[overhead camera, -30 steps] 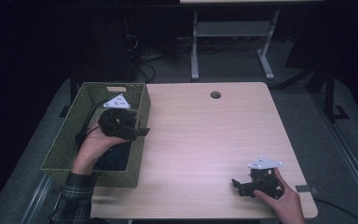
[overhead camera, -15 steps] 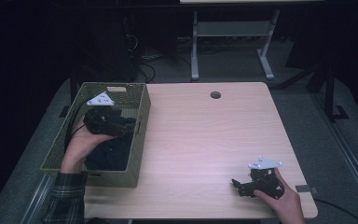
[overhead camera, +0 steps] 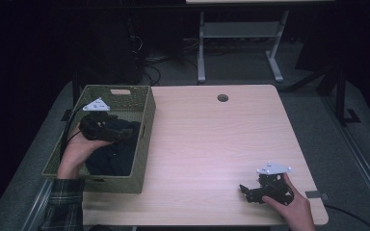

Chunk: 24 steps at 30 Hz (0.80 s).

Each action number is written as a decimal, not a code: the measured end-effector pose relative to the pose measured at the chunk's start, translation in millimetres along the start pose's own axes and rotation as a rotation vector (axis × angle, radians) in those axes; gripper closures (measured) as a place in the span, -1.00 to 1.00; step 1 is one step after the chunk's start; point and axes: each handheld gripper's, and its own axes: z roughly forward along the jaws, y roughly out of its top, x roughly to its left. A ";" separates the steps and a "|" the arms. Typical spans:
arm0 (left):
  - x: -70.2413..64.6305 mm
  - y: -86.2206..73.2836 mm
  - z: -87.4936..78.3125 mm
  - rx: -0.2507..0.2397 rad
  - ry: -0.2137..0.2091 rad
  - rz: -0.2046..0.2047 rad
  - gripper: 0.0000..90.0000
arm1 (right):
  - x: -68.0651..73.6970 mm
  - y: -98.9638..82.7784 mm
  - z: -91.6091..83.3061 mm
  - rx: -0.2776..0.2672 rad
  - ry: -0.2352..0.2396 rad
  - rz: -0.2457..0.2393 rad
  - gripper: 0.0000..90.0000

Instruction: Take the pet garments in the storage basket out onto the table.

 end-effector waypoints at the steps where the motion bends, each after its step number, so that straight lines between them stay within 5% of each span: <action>1: 1.3 -1.5 -0.1 0.002 0.006 0.000 -0.68 | 0.0 0.0 0.1 -0.001 0.000 0.000 -1.00; 24: 28.8 -38.8 16.5 0.065 0.033 -0.057 -0.68 | 0.2 0.0 0.0 0.000 0.000 0.004 -1.00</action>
